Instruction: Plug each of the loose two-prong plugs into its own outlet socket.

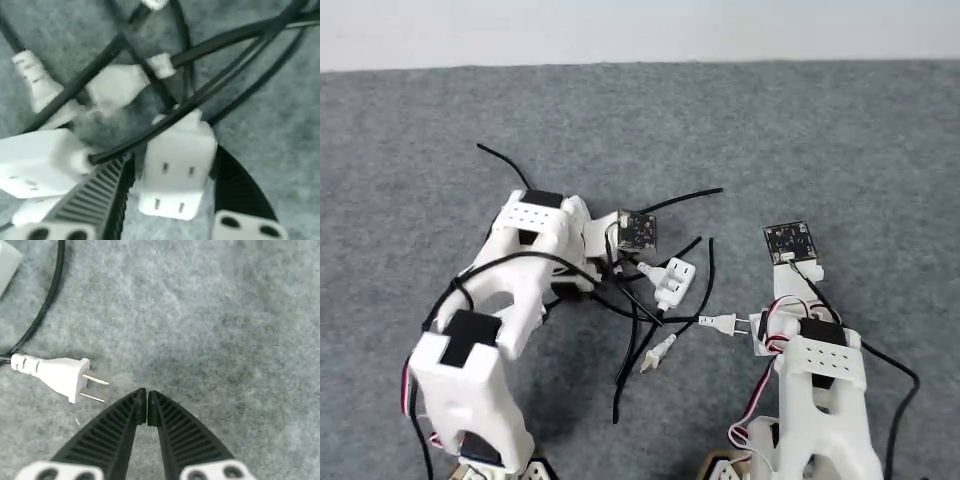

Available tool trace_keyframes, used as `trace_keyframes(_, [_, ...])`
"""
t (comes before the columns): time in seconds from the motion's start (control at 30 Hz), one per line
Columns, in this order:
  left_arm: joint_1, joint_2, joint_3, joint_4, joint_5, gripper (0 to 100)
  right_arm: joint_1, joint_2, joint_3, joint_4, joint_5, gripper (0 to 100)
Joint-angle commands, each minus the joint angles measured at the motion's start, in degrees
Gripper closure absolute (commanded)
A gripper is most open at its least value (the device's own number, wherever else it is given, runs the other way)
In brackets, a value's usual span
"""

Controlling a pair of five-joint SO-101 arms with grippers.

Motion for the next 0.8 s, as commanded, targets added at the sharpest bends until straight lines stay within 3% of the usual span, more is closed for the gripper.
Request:
trace_keyframes(0.0, [-0.2, 4.2, -8.7, 4.4, 0.2, 77, -0.6, 0.1, -0.5, -0.7, 0.9, 98.6])
trace_keyframes(0.07, [0.5, 4.7, -9.8, 8.2, -1.4, 80, -0.6, 0.1, -0.5, -0.7, 0.9, 98.6])
trace_keyframes(0.2, [1.8, 5.2, -8.7, 13.0, -4.3, 100, -0.6, 0.1, -0.5, -0.7, 0.9, 98.6])
trace_keyframes(0.37, [2.7, 4.7, -7.7, 15.3, 0.7, 99, -0.6, 0.1, -0.5, -0.9, 0.8, 98.7])
trace_keyframes(0.47, [2.5, 4.6, -7.9, 17.3, 13.8, 99, -0.6, 0.1, -0.5, -1.0, 0.8, 98.7])
trace_keyframes(0.67, [2.5, 3.1, -11.0, 18.5, 48.2, 99, -0.6, 0.1, -0.5, -1.0, 0.7, 98.7])
trace_keyframes(0.77, [2.5, -1.9, -11.5, 18.6, 61.0, 99, -0.6, 0.1, -0.5, -1.0, 0.7, 98.7])
